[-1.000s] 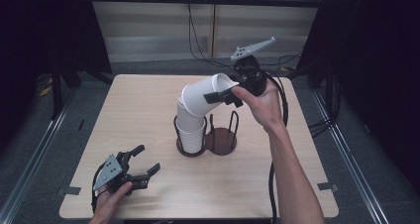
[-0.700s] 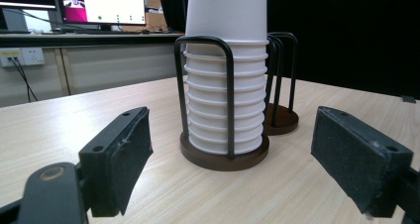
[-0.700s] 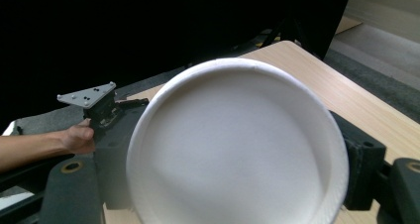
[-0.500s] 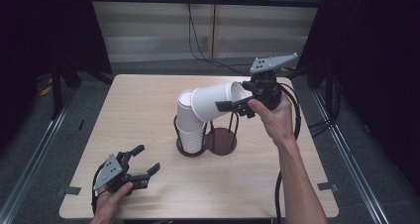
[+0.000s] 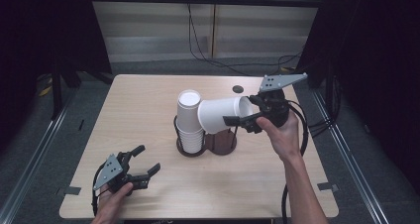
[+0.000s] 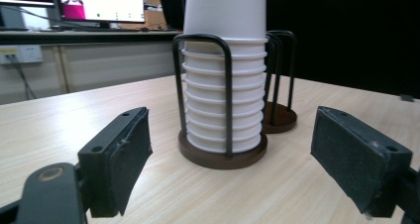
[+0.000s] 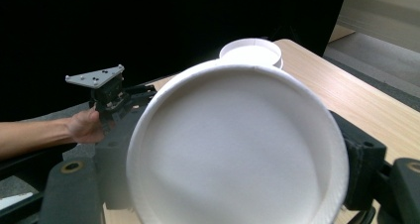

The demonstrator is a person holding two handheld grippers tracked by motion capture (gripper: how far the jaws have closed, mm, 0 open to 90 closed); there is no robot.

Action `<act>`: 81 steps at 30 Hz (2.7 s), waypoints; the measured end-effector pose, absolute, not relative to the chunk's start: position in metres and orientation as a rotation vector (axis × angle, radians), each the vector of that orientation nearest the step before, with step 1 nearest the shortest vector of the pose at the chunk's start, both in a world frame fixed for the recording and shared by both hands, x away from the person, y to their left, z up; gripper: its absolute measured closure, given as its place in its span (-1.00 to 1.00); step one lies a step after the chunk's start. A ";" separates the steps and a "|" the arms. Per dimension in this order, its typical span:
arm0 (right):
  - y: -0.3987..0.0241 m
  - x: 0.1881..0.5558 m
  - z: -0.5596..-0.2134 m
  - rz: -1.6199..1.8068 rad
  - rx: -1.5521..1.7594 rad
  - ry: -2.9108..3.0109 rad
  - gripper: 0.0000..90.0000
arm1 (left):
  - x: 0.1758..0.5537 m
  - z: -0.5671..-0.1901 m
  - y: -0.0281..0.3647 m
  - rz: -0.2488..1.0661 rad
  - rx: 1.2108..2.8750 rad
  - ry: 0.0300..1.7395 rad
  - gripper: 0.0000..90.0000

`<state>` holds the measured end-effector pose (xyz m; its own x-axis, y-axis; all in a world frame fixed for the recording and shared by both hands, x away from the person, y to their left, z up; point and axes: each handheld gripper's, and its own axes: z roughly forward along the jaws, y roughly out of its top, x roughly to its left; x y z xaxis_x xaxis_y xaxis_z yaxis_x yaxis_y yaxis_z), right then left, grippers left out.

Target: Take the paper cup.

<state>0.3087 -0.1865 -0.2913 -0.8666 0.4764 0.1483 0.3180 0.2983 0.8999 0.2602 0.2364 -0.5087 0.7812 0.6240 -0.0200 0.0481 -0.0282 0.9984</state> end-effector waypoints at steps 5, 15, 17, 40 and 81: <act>-0.191 0.302 -0.303 1.653 0.759 2.402 -0.49 | 0.259 -0.508 0.236 0.478 1.555 0.565 -0.66; -0.185 0.293 -0.326 1.723 0.730 2.441 -0.49 | 0.255 -0.488 0.228 0.438 1.546 0.517 -0.65; -0.183 0.292 -0.329 1.696 0.735 2.441 -0.49 | 0.253 -0.483 0.224 0.431 1.549 0.508 -0.66; -0.159 0.285 -0.364 1.733 0.674 2.511 -0.49 | 0.254 -0.419 0.181 0.267 1.661 0.375 -0.64; -0.145 0.285 -0.397 1.793 0.630 2.671 -0.48 | 0.264 -0.436 0.131 0.128 1.786 0.243 -0.68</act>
<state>0.2846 -0.1447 -0.3972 -0.9173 0.2375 0.3198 0.3859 0.3311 0.8611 0.2639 0.1312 -0.4360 0.9714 0.2334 -0.0444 0.0952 -0.2113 0.9728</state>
